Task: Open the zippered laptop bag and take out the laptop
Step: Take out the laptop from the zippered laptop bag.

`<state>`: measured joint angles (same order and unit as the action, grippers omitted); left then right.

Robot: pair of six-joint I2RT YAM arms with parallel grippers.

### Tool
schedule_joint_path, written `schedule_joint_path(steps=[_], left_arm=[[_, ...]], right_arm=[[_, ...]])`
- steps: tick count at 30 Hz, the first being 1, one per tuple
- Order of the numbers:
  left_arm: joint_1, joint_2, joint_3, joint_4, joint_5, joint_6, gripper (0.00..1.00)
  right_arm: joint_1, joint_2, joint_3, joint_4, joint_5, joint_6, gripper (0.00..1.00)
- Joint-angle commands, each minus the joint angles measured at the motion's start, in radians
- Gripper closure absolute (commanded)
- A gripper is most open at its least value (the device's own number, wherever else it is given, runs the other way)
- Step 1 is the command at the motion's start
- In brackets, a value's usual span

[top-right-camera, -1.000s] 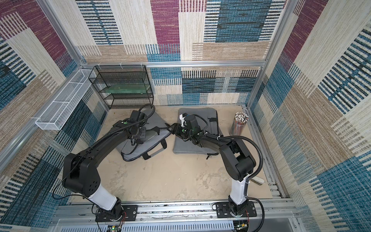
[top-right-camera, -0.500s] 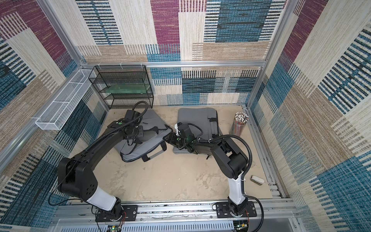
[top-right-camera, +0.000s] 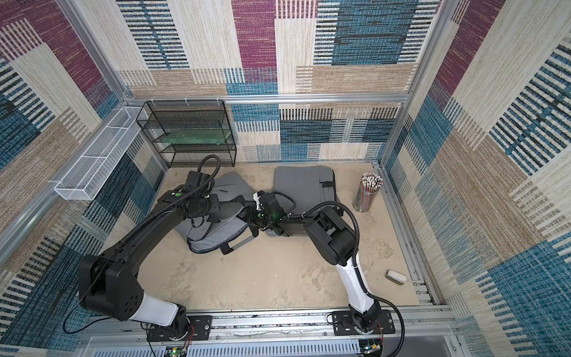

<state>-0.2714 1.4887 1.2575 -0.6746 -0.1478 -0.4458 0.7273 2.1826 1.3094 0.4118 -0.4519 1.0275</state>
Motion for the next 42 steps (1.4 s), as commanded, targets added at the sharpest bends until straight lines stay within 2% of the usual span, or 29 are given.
schedule_joint_path(steps=[1,14,28,34,42], left_arm=[[0.0,-0.021,-0.01,0.09,0.053,-0.076,1.0],[0.0,-0.04,-0.045,0.137,0.132,-0.129,1.0],[0.0,-0.07,-0.113,0.191,0.229,-0.187,1.0],[0.0,-0.087,-0.145,0.22,0.263,-0.206,1.0],[0.0,-0.08,-0.147,0.237,0.277,-0.207,1.0]], right_arm=[[0.013,0.018,0.019,0.05,0.019,0.023,0.47],[0.025,0.138,0.097,0.062,0.014,0.103,0.47],[0.022,0.237,0.236,0.184,-0.019,0.114,0.47],[0.028,0.278,0.312,0.163,-0.023,0.118,0.48],[0.029,0.284,0.325,0.16,-0.012,0.118,0.5]])
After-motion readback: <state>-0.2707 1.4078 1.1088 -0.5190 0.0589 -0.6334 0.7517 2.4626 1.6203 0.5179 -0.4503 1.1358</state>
